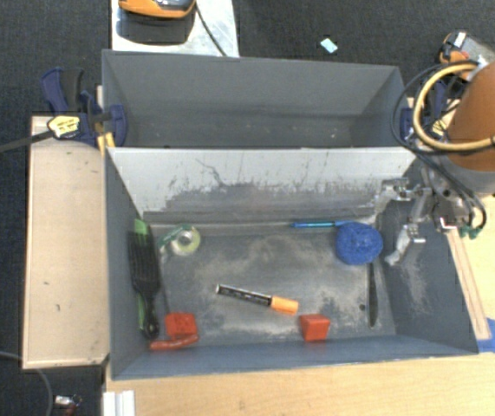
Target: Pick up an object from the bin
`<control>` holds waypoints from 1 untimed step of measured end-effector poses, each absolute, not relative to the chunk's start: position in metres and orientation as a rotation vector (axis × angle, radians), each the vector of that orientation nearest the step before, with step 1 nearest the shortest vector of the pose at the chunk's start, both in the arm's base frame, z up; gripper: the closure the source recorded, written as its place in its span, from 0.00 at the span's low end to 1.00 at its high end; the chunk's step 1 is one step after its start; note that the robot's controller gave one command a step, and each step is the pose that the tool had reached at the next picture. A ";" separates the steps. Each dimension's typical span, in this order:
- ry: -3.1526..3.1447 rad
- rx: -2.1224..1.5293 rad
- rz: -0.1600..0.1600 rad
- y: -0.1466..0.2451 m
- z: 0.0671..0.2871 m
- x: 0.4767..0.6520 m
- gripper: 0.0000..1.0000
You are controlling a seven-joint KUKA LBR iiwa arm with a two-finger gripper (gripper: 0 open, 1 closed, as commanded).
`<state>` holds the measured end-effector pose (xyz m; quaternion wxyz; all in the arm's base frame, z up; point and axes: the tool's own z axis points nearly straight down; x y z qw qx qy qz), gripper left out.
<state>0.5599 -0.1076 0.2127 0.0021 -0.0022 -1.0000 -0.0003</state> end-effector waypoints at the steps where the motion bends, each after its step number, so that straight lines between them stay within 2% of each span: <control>1: -3.146 0.000 0.001 -0.107 0.217 0.562 0.00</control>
Offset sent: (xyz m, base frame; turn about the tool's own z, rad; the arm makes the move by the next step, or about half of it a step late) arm 0.0328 -0.0274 -0.0527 0.4026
